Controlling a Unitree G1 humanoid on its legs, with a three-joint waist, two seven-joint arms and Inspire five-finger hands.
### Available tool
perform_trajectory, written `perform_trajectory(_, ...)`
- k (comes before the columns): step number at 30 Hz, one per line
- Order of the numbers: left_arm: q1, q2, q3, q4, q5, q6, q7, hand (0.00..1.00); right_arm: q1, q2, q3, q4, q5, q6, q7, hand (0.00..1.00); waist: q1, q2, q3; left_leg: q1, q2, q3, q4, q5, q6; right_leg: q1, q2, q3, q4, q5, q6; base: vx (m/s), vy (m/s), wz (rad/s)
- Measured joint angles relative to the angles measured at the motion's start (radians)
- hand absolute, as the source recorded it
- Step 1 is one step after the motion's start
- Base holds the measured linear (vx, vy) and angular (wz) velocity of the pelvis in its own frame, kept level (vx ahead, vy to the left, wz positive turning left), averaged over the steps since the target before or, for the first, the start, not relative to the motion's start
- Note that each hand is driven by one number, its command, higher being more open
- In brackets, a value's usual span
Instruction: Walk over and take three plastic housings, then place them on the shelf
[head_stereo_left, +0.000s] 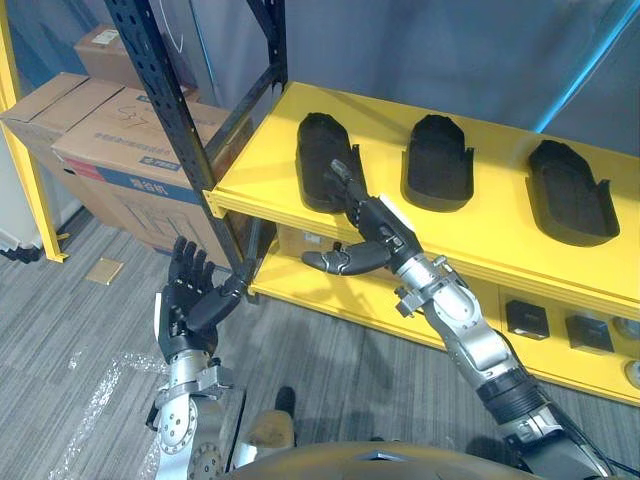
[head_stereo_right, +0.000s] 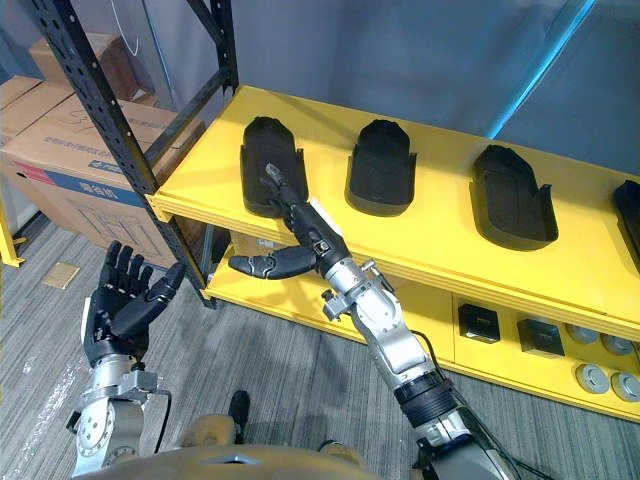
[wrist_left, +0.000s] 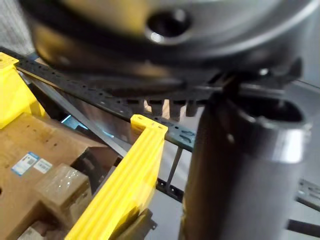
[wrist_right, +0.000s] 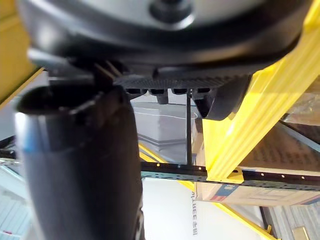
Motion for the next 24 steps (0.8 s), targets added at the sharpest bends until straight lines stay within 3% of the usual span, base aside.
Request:
perform_trajectory(16, 0.001, 0.001, -0.035, 0.037, 0.001, -0.002, 0.031, 1.0, -0.001, 0.001, -0.001, 0.021, -0.014, 0.017, -0.011, 1.0, -0.004, -0.009, 0.005, -0.002, 0.011, 0.023, -0.002, -0.002, -0.002, -0.017, 0.002, 0.025, 0.002, 0.003, -0.001, 0.0, -0.002, -0.04)
perform_trajectory(24, 0.001, 0.003, -0.035, 0.058, 0.001, -0.004, 0.031, 1.0, 0.004, 0.001, -0.033, 0.007, -0.018, 0.056, 0.024, 1.0, -0.006, -0.018, 0.016, -0.002, 0.012, 0.026, -0.001, -0.004, -0.003, -0.019, 0.001, 0.029, 0.004, 0.003, -0.001, 0.0, 0.0, 0.0)
